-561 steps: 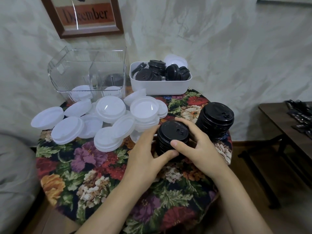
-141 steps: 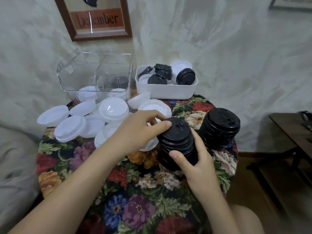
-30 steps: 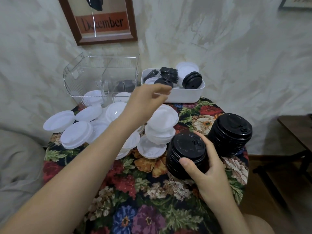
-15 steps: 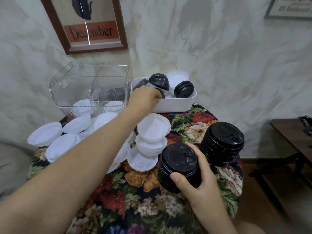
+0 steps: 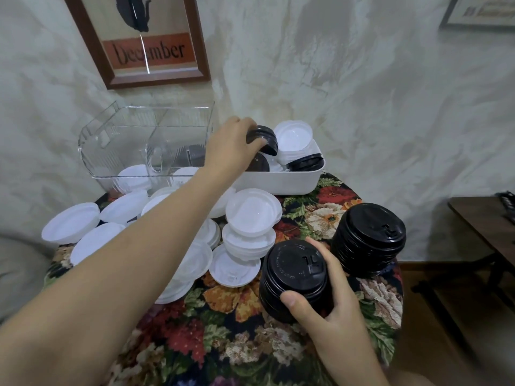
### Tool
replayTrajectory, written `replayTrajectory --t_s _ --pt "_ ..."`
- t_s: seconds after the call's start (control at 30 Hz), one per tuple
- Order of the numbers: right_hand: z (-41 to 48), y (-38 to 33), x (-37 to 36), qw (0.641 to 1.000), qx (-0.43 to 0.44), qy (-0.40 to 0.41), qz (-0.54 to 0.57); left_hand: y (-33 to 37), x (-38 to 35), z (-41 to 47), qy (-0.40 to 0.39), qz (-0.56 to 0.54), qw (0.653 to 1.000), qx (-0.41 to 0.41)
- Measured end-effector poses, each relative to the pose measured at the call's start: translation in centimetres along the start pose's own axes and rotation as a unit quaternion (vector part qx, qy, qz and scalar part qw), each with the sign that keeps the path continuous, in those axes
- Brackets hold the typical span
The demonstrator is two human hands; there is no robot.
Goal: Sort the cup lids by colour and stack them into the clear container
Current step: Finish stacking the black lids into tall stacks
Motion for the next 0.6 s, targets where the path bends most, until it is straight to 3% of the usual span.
replayTrajectory --t_s 0.1,0.23,0.6 --pt "0.0 0.2 0.1 1.0 0.003 -0.001 -0.003 -0.2 -1.8 2.1 -0.035 0.004 0.998 0.047" --pt "0.0 0.3 0.1 1.0 -0.003 -0.004 -0.004 -0.2 -4.0 3.4 -0.087 0.076 0.993 0.033" --pt "-0.1 0.5 0.1 1.0 0.005 -0.003 -0.008 -0.2 -2.3 1.9 -0.016 -0.043 0.999 -0.007"
Point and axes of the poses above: each hand's wrist, its own z-axis towards the middle knuckle, its own x-axis out of the back of the hand, y = z × x, the point moved 5 cm from there along z, towards the middle knuckle, and after that the axes turned 5 degrees about x, right-handed, at the moved point
